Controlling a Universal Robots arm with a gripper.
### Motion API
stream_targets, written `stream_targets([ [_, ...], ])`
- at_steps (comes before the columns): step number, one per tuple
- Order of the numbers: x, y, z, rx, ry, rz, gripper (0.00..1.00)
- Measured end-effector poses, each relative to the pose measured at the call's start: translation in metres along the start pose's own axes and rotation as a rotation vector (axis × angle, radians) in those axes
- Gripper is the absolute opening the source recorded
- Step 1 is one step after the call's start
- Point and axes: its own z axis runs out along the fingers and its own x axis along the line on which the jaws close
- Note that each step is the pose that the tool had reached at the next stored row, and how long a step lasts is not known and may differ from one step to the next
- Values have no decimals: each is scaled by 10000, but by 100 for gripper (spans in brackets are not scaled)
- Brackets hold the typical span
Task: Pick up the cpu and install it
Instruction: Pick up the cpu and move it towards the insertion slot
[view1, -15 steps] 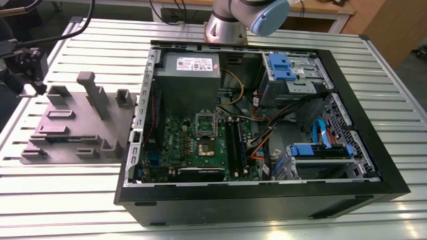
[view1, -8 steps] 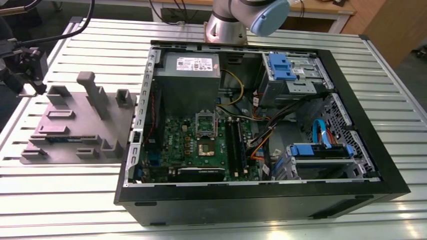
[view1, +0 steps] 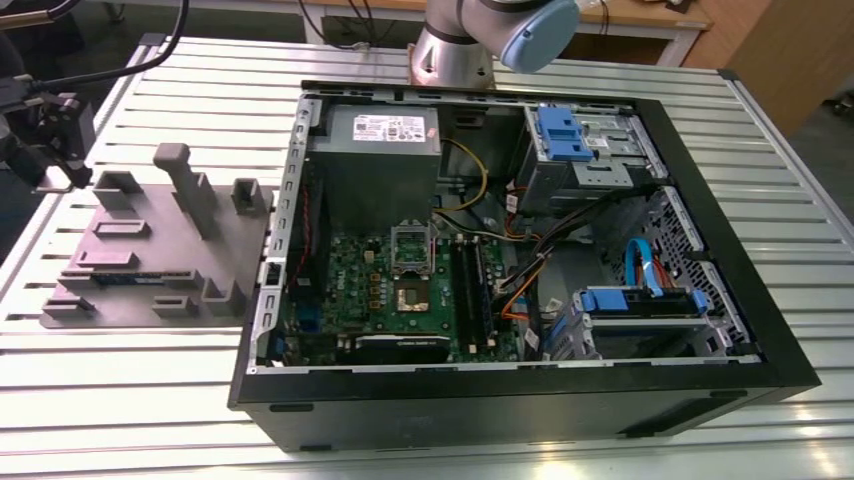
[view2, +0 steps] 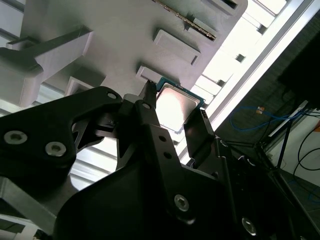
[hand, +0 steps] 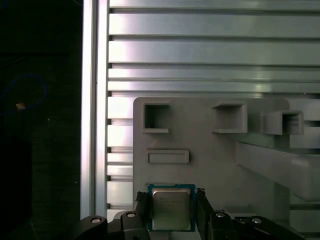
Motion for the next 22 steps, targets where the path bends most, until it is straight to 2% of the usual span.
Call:
stream_targets([
  [12, 0, 0, -21, 1, 3, 0, 47],
  [18, 0, 1, -67, -2, 0, 0, 47],
  [22, 0, 3, -132, -11, 2, 0, 47],
])
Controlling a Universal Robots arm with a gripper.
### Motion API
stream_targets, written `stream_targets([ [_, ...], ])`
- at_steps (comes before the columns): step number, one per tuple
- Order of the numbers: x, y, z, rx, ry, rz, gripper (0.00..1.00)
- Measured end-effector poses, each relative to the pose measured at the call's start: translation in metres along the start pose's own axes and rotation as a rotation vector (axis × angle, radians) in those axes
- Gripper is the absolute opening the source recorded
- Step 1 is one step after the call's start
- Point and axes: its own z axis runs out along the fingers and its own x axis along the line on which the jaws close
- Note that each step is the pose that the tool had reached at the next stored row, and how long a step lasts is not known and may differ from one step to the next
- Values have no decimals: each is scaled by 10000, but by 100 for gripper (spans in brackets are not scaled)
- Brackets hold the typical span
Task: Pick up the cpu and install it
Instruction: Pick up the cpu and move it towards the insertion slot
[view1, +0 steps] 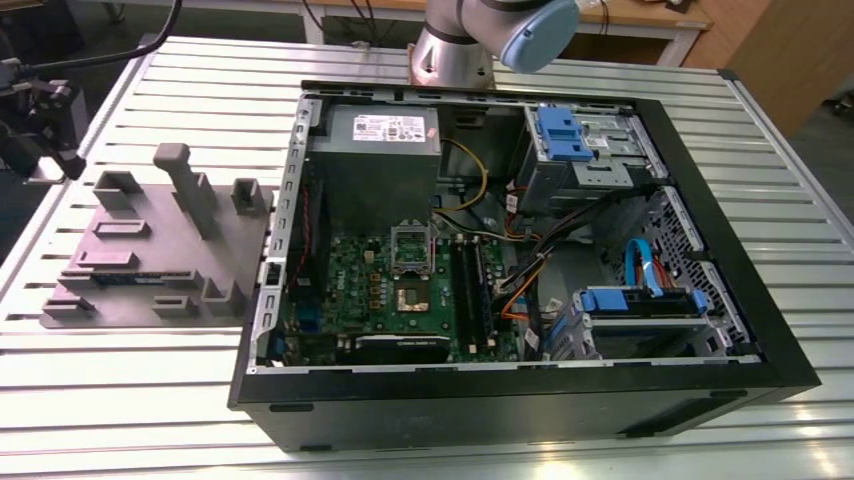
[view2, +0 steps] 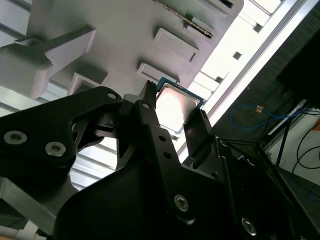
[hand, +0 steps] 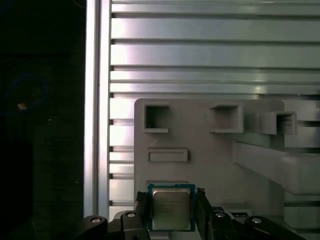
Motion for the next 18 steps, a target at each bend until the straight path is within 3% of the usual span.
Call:
stream_targets([
  [10, -1, 3, -143, -19, 0, 0, 47],
  [18, -1, 3, -153, -24, 0, 0, 47],
])
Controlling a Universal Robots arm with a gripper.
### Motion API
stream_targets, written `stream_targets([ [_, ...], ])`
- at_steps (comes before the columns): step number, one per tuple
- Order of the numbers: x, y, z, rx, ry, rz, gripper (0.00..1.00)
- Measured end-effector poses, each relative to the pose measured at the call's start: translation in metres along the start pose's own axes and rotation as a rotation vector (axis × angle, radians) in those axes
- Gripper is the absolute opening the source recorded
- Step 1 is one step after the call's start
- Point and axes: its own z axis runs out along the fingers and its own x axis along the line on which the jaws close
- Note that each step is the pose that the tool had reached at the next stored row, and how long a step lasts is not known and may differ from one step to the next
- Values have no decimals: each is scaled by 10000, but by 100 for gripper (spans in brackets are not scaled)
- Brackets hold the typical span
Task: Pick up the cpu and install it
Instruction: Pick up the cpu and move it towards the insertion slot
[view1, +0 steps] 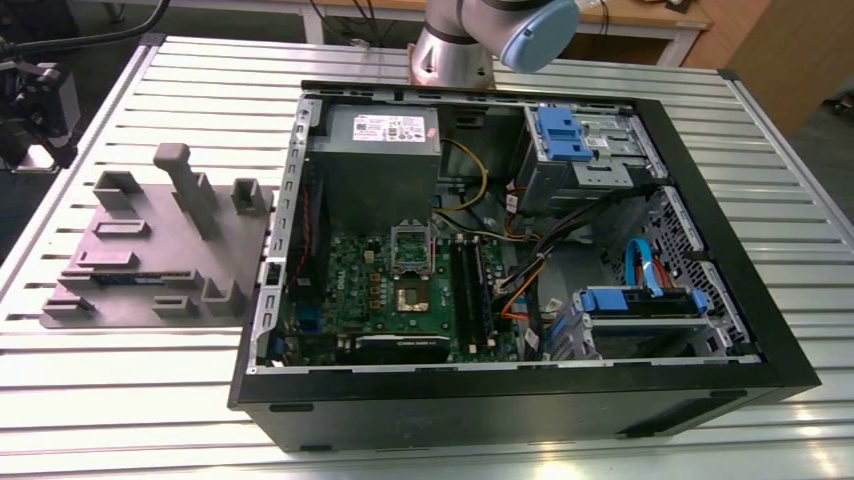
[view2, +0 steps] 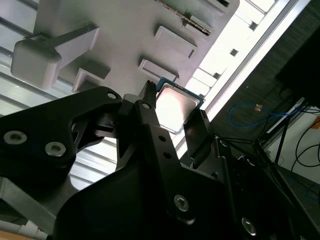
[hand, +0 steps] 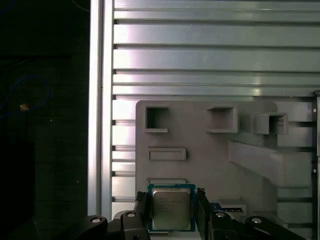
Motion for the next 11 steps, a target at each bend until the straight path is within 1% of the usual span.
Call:
stream_targets([
  [4, 0, 0, -8, 2, 3, 0, 47],
  [11, 0, 1, -80, 0, 1, 0, 47],
])
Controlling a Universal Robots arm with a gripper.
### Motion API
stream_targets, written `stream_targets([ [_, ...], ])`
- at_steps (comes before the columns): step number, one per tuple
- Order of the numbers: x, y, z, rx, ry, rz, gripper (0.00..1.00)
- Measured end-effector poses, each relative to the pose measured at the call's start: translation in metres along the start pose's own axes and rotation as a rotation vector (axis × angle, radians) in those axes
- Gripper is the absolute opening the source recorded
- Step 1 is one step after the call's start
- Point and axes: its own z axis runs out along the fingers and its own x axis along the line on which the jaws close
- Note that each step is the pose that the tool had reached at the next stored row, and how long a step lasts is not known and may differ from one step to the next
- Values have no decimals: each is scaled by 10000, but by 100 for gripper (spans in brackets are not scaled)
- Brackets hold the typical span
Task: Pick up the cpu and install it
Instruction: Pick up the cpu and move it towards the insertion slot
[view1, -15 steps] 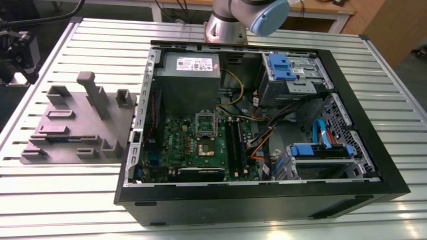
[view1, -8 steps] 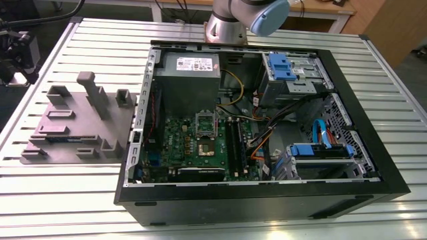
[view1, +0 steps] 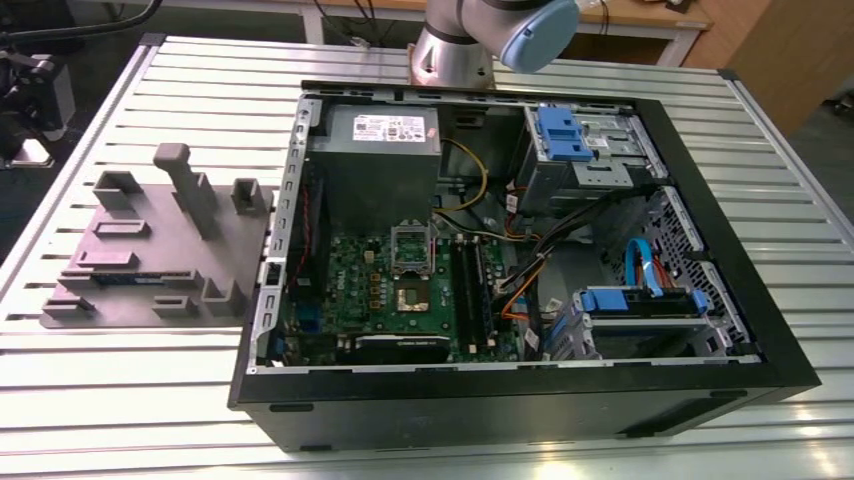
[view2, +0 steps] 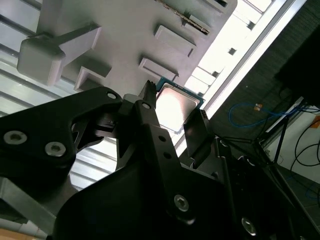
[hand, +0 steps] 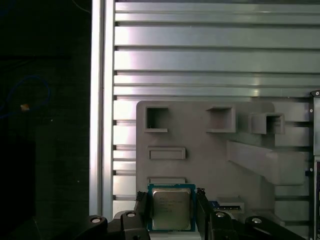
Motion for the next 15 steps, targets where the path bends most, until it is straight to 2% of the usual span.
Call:
stream_targets([
  [15, -1, 4, -183, 0, -1, 0, 47],
])
